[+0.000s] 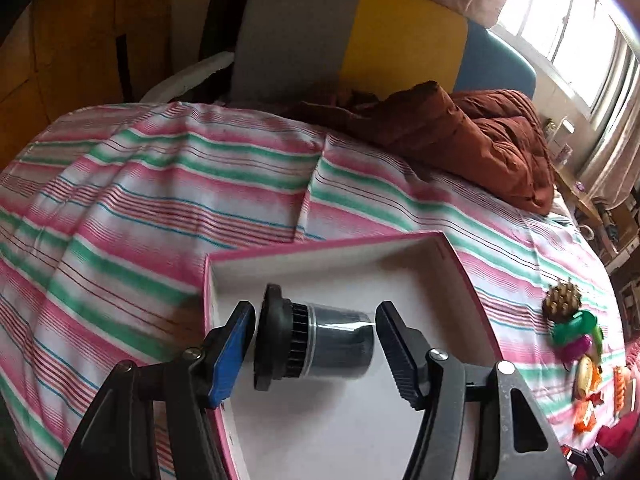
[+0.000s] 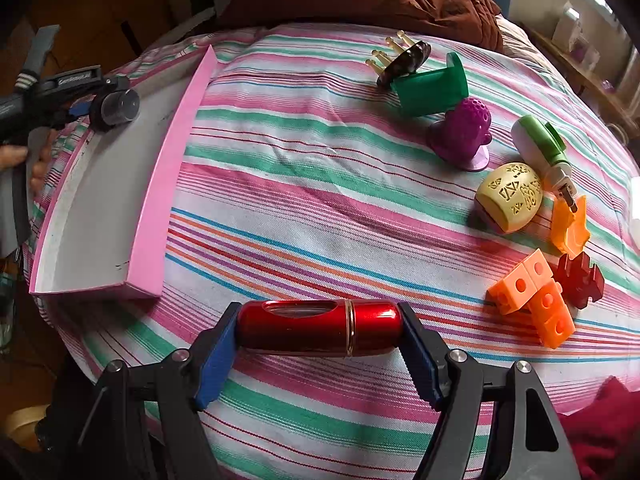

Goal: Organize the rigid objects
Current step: 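Lower the container into the tray and open the left gripper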

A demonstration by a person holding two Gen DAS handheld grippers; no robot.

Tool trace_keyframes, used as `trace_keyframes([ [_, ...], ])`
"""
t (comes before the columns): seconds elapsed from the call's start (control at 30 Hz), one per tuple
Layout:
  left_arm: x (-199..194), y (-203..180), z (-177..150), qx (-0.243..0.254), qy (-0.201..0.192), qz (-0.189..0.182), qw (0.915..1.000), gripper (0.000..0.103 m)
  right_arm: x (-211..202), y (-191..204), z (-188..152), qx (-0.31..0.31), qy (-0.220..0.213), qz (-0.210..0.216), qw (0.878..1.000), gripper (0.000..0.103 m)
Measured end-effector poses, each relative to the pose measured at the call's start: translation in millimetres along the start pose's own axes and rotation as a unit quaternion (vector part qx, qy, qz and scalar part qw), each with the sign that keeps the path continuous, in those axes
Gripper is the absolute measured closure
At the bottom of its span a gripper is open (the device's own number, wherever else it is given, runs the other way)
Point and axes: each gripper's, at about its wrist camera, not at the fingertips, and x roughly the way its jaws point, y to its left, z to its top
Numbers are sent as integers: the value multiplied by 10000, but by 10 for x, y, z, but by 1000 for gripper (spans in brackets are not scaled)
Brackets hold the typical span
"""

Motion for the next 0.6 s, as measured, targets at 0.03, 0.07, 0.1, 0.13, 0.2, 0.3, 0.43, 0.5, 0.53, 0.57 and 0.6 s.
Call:
trace_keyframes([
  [0.03,-2,-7,5,29,0,37,10000,39,-8,-5,-7,-1,2,0,10000,28],
  [0.07,-17,-18,-1,53,-9,62,10000,39,-18,-10,-16,1,2,1,10000,28],
  [0.1,-47,-27,-21,67,-8,76,9999,39,-29,-14,-27,0,2,0,10000,28],
  [0.13,-70,-33,-32,67,4,102,9999,39,-31,-14,-28,0,1,-3,10000,28],
  [0.2,-163,-28,-80,43,-39,239,9997,39,-40,-23,-42,-2,-4,-13,10000,28],
  [0.3,-371,15,-192,-117,-191,276,9994,39,-19,-4,-33,2,-37,-55,10000,28],
  [0.43,-628,-38,-479,-72,-253,172,9995,39,19,25,-18,5,-77,-93,9999,28],
  [0.5,-742,-109,-645,-14,-257,159,9995,39,18,13,-15,5,-88,-99,9999,28],
  [0.53,-785,-150,-711,34,-254,161,9995,39,17,10,-14,3,-100,-108,9999,28],
  [0.57,-847,-205,-802,109,-267,180,9994,39,14,10,-18,2,-111,-116,9999,28],
  [0.6,-892,-249,-853,167,-282,187,9993,39,13,8,-19,1,-125,-123,9998,28],
])
